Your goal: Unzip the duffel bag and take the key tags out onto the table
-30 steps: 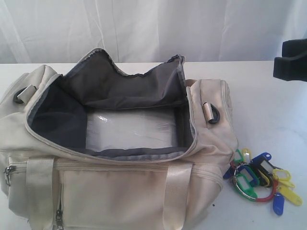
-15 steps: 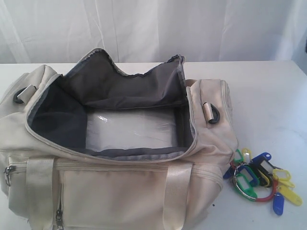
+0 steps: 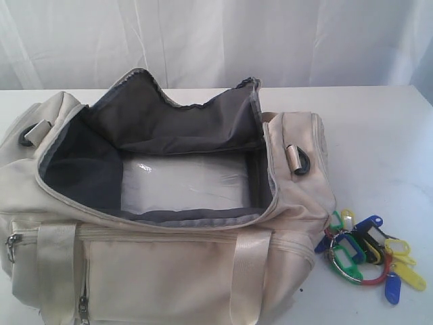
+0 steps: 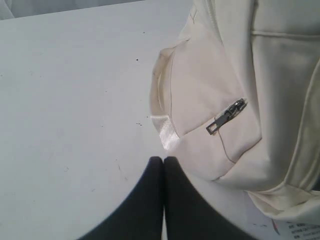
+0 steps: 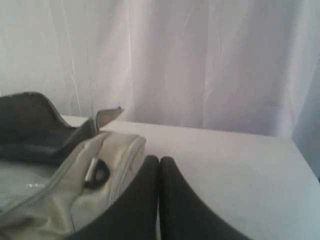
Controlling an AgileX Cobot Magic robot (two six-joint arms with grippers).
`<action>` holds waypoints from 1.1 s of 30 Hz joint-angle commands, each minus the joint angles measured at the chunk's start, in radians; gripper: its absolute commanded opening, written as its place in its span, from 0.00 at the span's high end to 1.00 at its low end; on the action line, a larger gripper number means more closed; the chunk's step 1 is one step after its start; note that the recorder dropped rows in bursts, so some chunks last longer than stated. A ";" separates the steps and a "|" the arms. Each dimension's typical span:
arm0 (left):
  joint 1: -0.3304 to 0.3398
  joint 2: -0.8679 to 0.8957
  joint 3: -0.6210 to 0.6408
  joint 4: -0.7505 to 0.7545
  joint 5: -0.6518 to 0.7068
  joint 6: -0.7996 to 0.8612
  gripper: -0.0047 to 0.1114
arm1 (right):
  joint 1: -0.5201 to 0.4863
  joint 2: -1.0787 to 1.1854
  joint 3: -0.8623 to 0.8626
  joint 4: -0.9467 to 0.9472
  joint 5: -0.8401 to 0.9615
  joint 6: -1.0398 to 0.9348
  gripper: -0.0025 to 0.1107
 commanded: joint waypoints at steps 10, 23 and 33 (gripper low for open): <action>-0.005 -0.005 0.001 -0.004 0.002 -0.006 0.96 | -0.041 -0.115 0.321 0.008 -0.075 0.000 0.98; -0.005 -0.005 0.001 -0.004 0.003 -0.006 0.96 | -0.148 -0.115 0.321 0.008 -0.072 0.000 0.98; -0.005 -0.005 0.001 -0.004 -0.003 -0.006 0.96 | -0.148 -0.115 0.321 0.055 0.002 0.000 0.98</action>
